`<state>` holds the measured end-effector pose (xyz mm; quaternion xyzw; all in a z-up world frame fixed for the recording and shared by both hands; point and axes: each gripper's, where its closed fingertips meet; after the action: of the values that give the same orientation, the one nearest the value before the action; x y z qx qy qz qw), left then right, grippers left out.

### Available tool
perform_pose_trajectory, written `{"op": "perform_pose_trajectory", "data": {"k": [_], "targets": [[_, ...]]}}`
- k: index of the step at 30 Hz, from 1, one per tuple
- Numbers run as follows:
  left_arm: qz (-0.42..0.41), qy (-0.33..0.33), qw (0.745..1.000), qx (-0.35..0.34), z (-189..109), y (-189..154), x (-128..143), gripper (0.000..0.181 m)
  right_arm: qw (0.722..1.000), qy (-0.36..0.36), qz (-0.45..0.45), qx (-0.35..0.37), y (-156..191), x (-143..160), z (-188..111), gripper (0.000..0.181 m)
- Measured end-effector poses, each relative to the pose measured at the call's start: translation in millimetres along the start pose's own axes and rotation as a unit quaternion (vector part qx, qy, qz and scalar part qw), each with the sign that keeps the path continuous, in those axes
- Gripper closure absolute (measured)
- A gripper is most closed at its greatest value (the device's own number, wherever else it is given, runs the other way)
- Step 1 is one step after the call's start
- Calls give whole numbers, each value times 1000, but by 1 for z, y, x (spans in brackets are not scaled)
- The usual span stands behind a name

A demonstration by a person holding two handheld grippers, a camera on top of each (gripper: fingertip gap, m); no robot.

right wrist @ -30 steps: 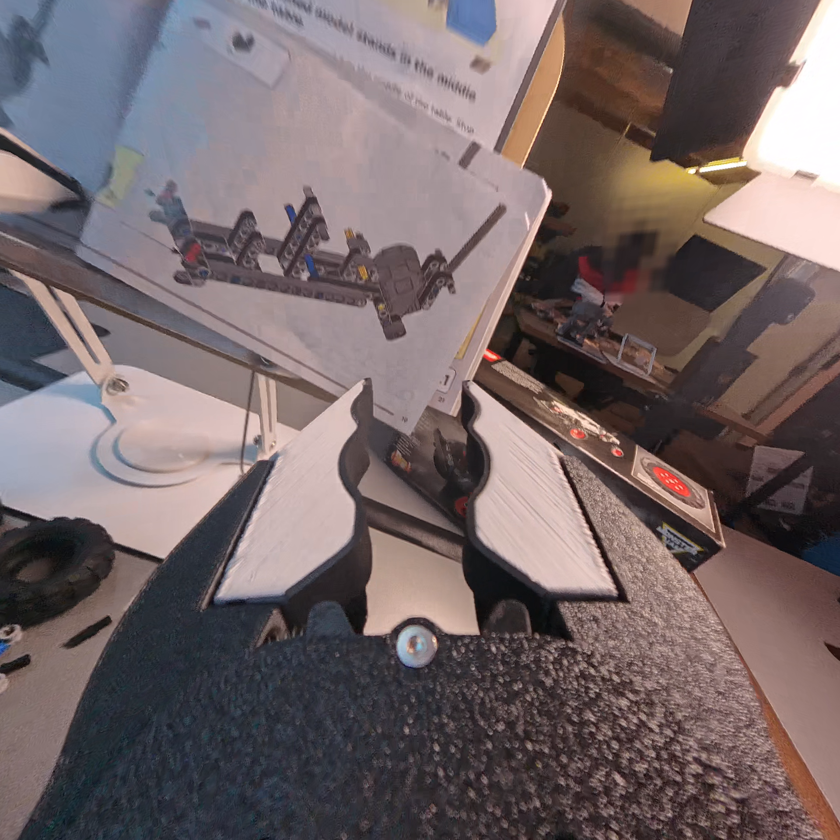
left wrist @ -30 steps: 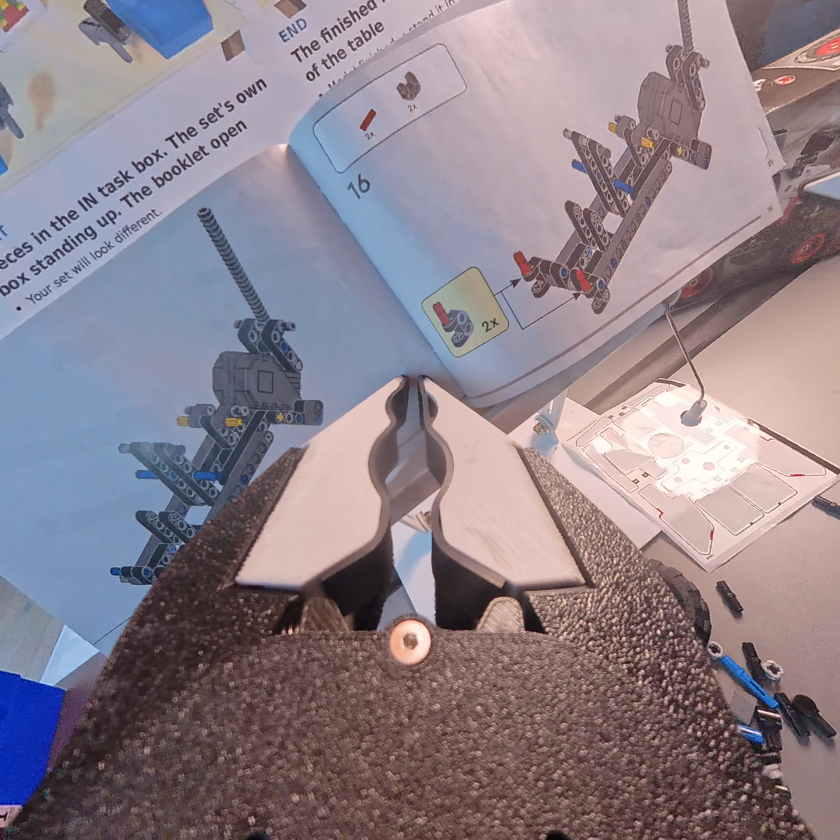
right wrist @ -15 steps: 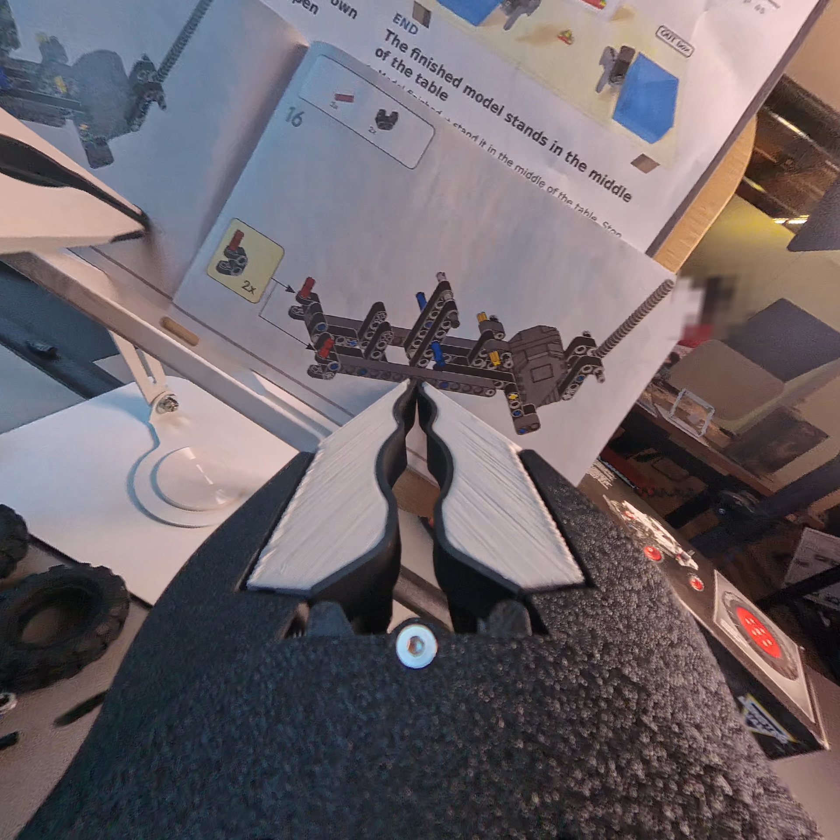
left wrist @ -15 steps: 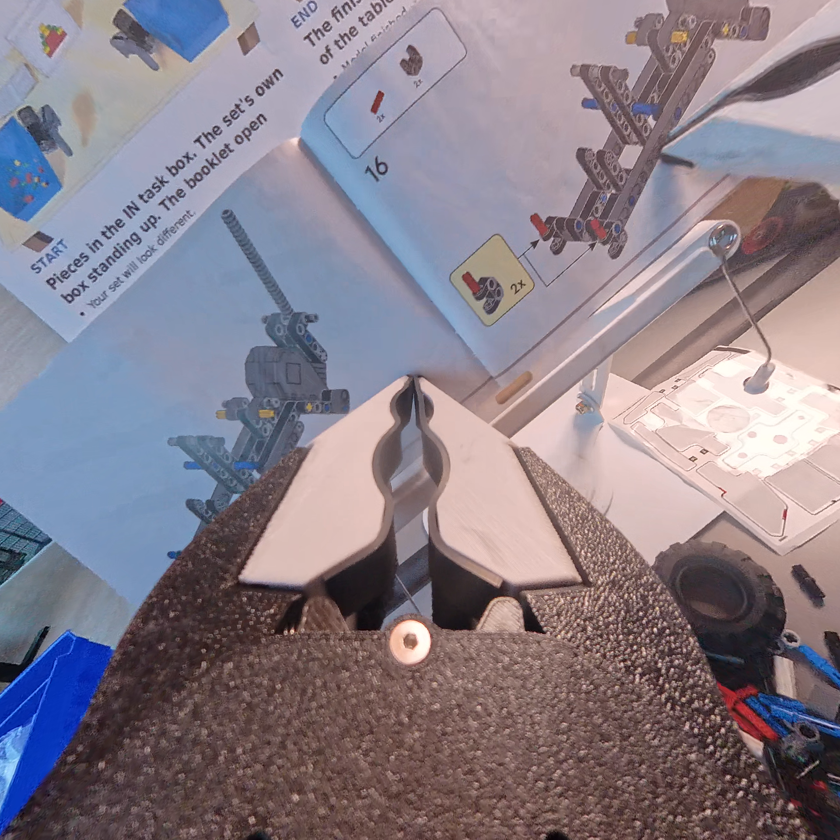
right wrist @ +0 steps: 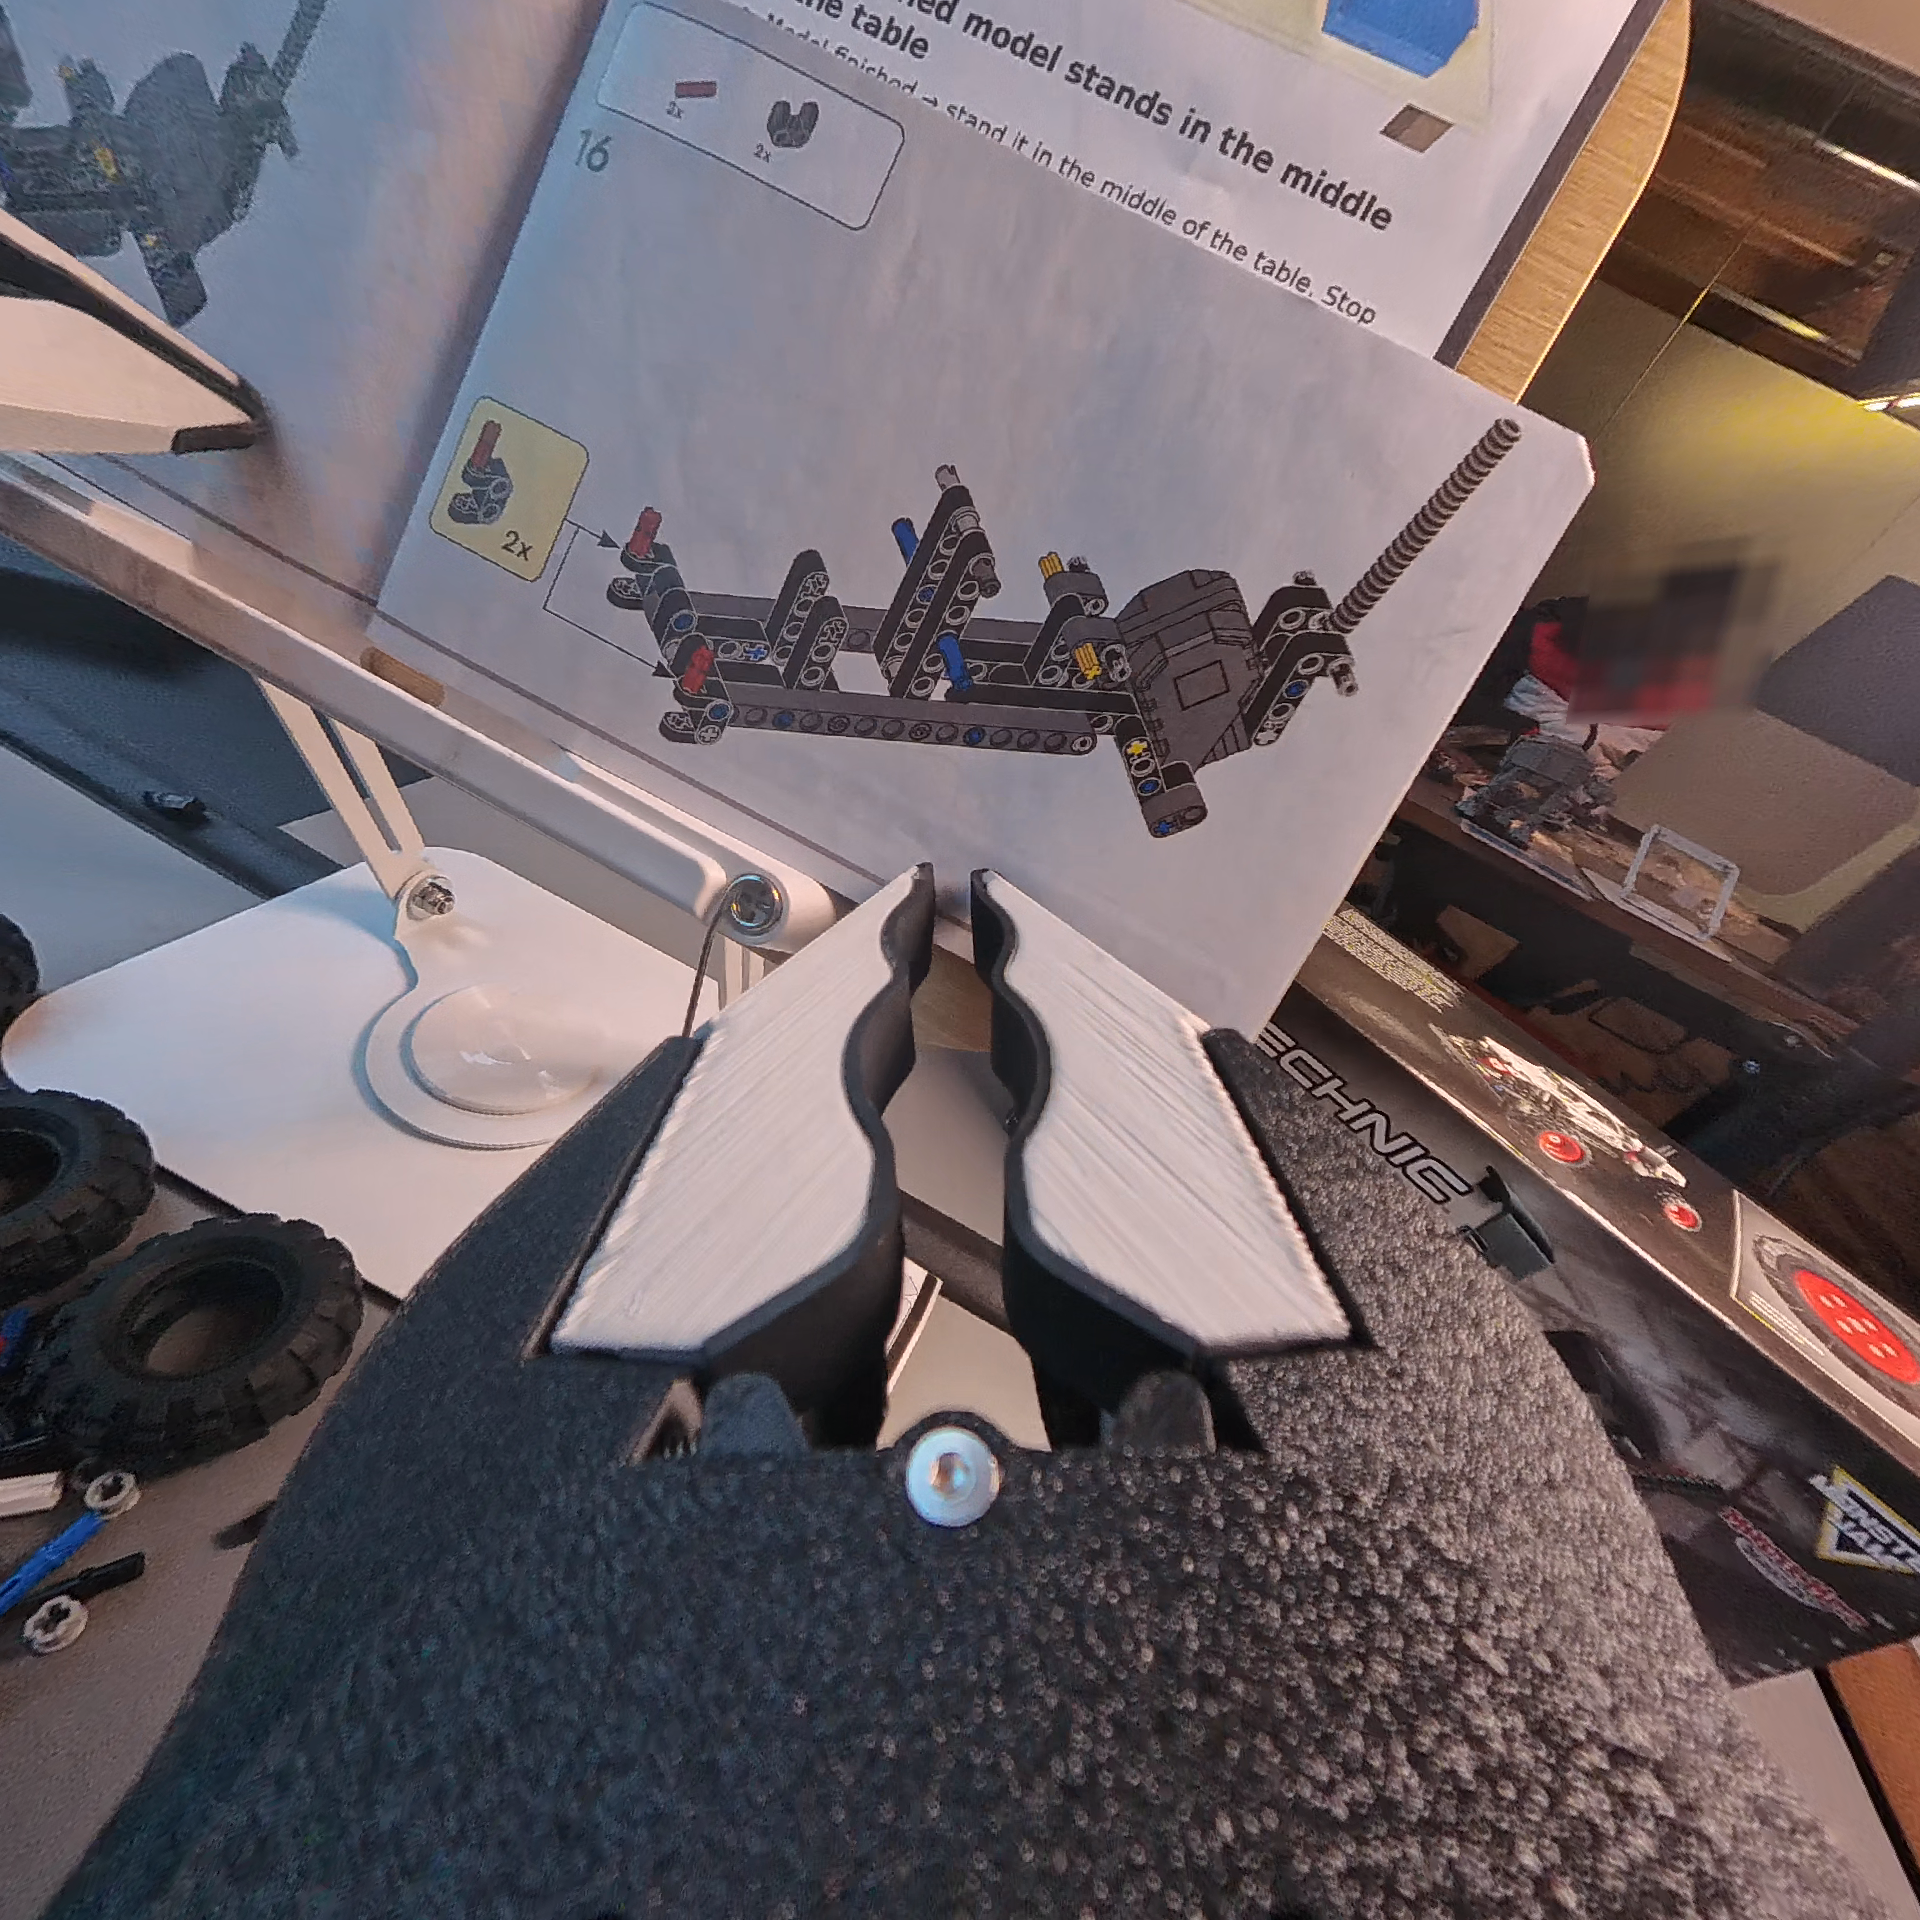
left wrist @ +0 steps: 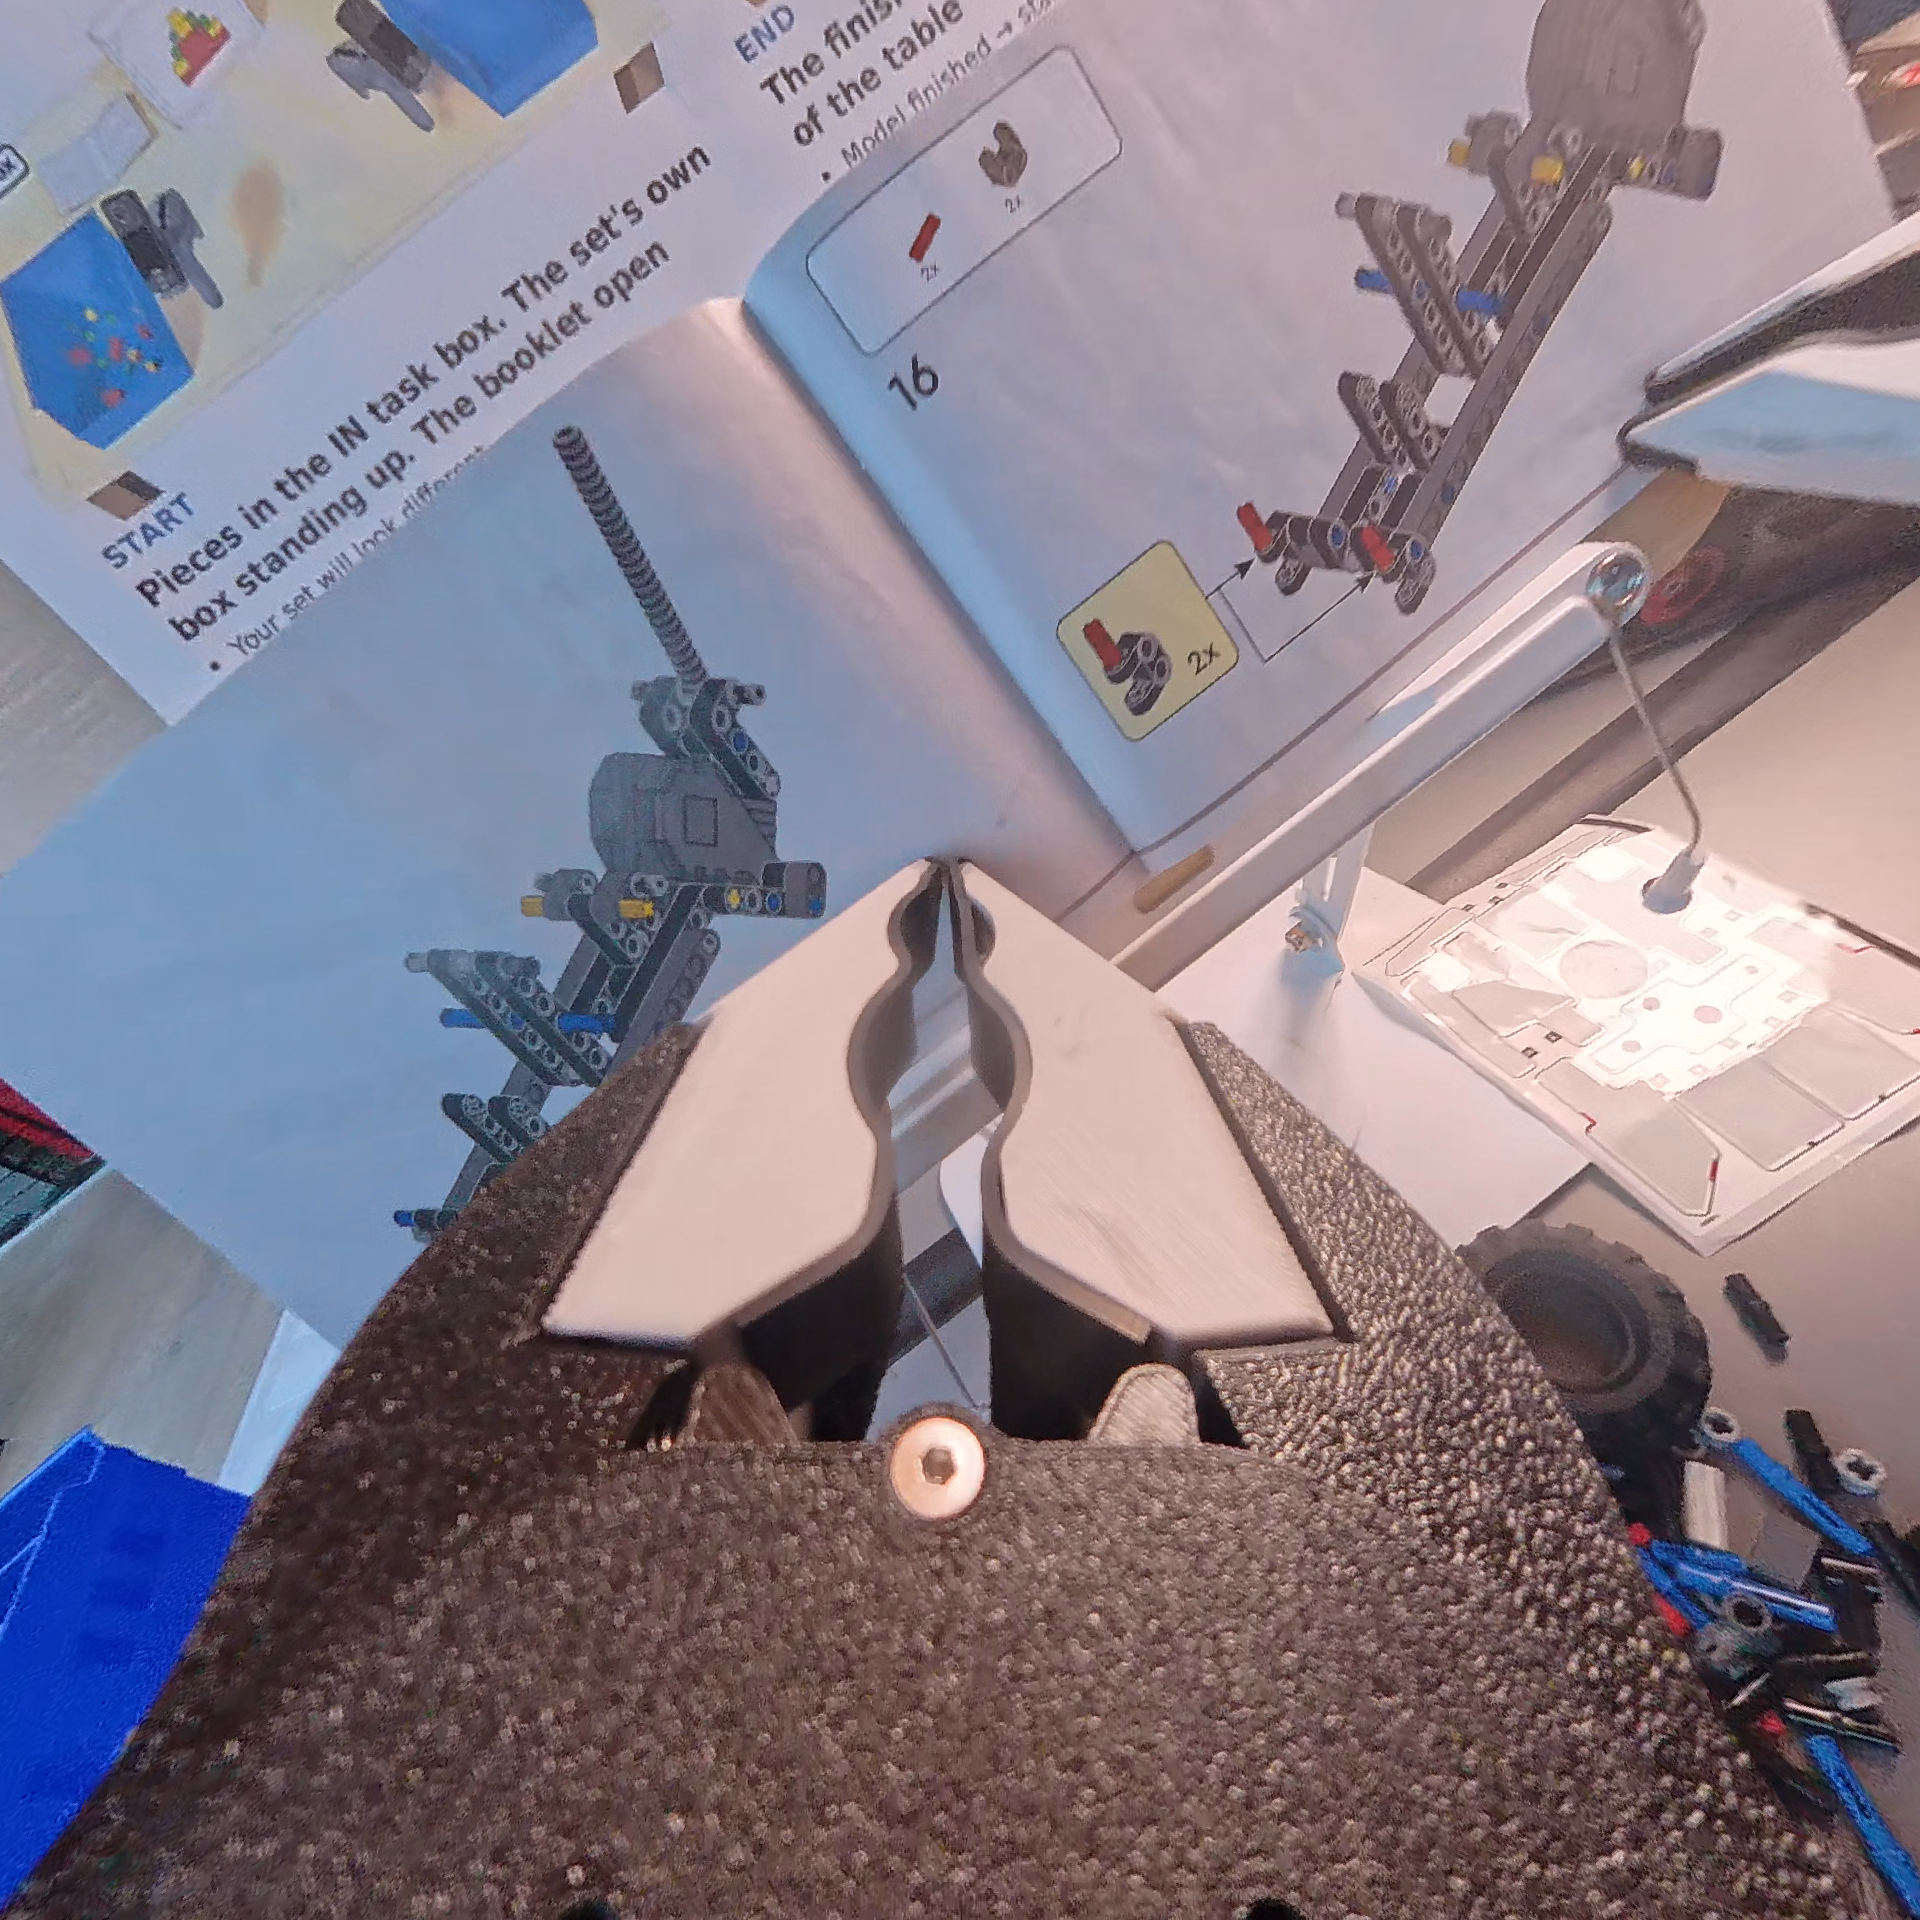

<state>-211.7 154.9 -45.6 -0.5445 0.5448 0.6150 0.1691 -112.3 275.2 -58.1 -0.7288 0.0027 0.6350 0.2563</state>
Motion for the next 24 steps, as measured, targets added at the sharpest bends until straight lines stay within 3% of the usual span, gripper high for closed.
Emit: {"op": "perform_pose_trajectory", "data": {"k": [7,18,24], "targets": [[-16,-30,998,48,2,-28,-25,180,1000,2,6,2,0,0,0,175],[-36,-25,997,58,15,-39,-18,181,997,-46,64,-11,13,-8,-25,157],[-50,-38,996,60,11,-40,-19,179,997,-73,20,-15,39,-27,-33,154]]}}
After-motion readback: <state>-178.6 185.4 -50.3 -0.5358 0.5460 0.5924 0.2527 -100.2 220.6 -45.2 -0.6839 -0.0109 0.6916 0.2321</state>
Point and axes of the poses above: each gripper's, where its closed fingertips meet, z out along the fingers, x out of its underside, y = z × x across the jaws
